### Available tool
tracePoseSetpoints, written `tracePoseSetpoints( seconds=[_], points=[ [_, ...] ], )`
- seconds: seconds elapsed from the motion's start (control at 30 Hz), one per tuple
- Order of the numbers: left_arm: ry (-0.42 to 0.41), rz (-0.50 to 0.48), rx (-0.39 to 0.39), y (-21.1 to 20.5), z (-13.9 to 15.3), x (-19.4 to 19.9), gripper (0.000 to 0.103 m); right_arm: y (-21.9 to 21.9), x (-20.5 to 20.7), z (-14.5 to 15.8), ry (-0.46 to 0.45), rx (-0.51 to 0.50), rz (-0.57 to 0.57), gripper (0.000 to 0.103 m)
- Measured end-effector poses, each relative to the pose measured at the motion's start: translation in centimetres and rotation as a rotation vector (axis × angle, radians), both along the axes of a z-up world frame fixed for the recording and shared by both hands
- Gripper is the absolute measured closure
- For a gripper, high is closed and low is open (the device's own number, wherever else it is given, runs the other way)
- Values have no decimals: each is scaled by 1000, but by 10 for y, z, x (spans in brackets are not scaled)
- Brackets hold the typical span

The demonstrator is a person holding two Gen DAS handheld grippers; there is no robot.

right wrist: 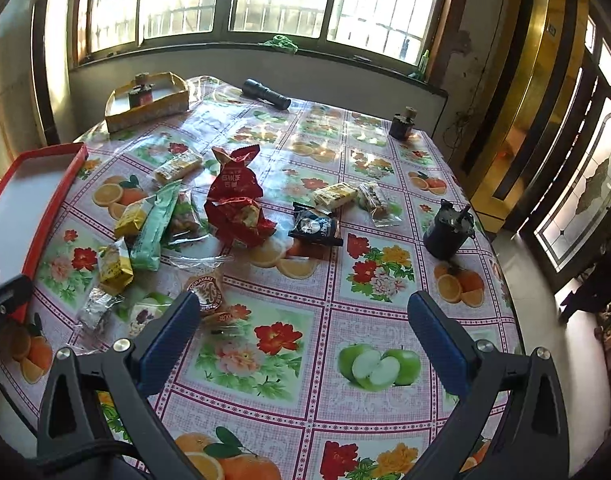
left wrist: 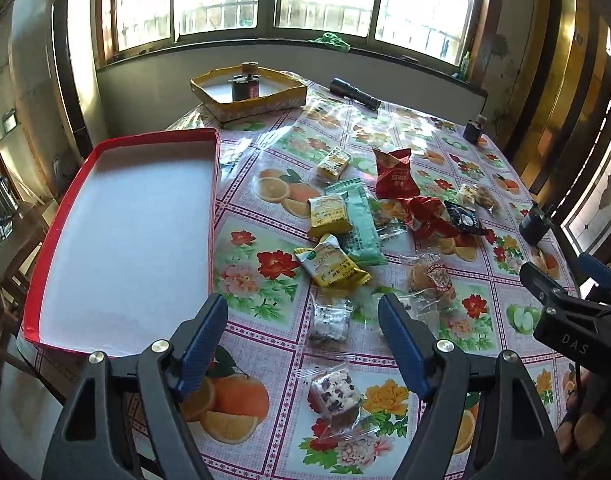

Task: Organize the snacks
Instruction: 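Grasp the yellow cake packet with the left tool while the right tool grasps the DORAYAKI packet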

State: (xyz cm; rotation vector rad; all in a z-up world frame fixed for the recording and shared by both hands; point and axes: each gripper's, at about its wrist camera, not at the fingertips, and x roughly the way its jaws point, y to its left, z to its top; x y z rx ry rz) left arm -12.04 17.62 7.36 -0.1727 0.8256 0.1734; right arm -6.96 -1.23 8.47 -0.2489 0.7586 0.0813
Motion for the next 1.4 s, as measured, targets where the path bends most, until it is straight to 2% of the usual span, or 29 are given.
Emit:
tracePoseSetpoints(
  seconds=[0.63,0.83,1.07,1.23,1.4],
  points=[
    [35,-14,5,0,-9,1,25,0,0,-4,24,-1,14,0],
    [73,-13,3,-1,-18,10,25,-2,3,-16,76,23,41,0],
    [97,-16,-1,-2,-24,17,25,1,1,-30,135,107,136,0],
    [123,-17,-7,-2,-30,22,25,8,5,-37,144,42,121,0],
    [133,-14,-1,-2,-32,23,25,17,3,-34,88,-81,89,0]
  ],
)
